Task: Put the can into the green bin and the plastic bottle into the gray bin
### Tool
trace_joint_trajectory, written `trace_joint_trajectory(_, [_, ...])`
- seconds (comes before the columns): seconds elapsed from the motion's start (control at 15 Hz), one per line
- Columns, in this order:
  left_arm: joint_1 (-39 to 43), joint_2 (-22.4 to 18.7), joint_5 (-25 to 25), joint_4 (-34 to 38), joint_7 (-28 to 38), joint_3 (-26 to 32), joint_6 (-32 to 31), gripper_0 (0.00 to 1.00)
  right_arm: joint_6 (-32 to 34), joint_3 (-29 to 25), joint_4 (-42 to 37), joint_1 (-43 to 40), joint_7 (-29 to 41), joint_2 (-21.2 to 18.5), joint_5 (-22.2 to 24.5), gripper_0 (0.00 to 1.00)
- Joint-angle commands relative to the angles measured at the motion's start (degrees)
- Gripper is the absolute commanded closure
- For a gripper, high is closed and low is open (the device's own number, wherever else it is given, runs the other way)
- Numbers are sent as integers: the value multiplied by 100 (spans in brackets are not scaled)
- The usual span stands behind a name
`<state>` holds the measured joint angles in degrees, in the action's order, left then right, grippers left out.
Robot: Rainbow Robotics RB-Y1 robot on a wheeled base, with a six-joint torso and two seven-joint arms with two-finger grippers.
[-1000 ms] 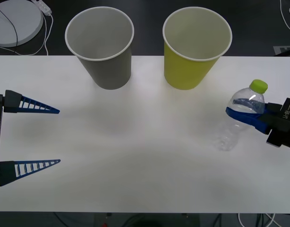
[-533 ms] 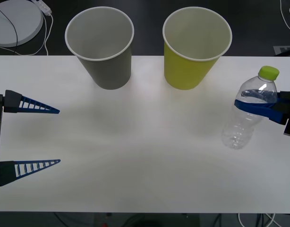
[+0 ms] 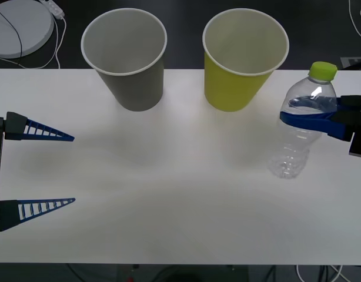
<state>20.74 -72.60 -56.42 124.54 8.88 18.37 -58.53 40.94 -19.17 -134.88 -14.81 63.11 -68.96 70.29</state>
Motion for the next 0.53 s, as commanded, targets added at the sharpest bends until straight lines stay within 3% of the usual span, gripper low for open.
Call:
trace_joint_trajectory(0.07, [0, 0, 0, 0, 0, 0, 0, 0, 441, 1, -109, 531, 721, 14, 459, 100])
trace_joint_trajectory(0.33, [0, 0, 0, 0, 0, 0, 0, 0, 1135, 124, 6, 1349, 1019, 14, 565, 100])
trace_joint_trajectory(0.53, [0, 0, 0, 0, 0, 0, 0, 0, 1250, 573, 278, 2043, 1019, -38, 574, 100])
